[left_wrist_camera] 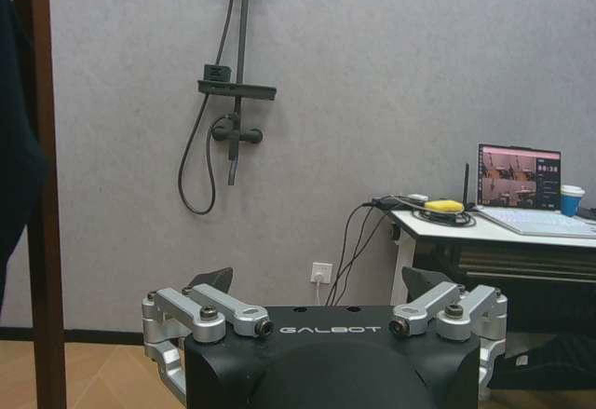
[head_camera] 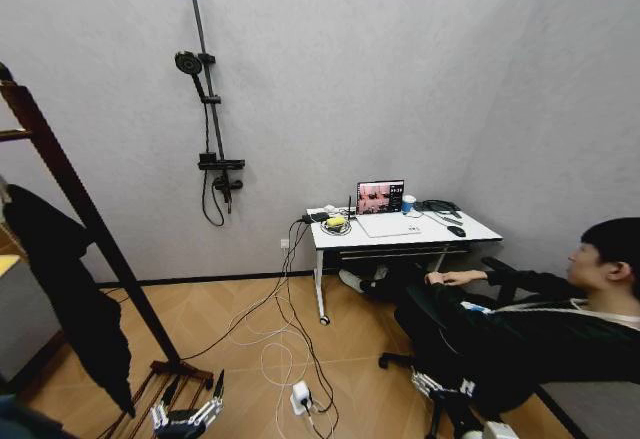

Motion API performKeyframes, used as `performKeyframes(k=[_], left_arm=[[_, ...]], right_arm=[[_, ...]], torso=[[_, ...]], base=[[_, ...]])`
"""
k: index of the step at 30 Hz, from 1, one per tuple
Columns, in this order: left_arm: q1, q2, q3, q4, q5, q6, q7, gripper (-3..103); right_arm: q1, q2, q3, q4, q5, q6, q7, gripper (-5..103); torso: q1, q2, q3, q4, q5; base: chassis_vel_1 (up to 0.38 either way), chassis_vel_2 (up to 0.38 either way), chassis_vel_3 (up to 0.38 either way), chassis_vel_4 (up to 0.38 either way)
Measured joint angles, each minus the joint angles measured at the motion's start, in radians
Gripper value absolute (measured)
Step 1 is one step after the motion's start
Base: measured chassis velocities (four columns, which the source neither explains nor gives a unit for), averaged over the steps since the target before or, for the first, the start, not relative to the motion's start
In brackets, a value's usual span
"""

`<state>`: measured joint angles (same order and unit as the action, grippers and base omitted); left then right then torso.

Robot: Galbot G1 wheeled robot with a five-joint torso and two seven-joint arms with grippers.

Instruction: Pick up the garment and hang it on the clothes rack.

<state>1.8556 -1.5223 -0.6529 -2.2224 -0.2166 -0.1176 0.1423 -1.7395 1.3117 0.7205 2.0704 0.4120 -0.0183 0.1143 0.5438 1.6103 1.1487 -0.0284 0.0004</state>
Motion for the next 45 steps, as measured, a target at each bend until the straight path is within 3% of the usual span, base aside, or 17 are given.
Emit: performKeyframes(k=[45], left_arm=[[0.0, 0.0, 0.0, 0.0, 0.0, 0.0, 0.0, 100]], right_arm=[[0.0, 0.0, 0.0, 0.0, 0.0, 0.0, 0.0, 100]], torso=[[0.0, 0.0, 0.0, 0.0002, 0.0]], base=[[0.349, -0.344, -0.343, 0.347]])
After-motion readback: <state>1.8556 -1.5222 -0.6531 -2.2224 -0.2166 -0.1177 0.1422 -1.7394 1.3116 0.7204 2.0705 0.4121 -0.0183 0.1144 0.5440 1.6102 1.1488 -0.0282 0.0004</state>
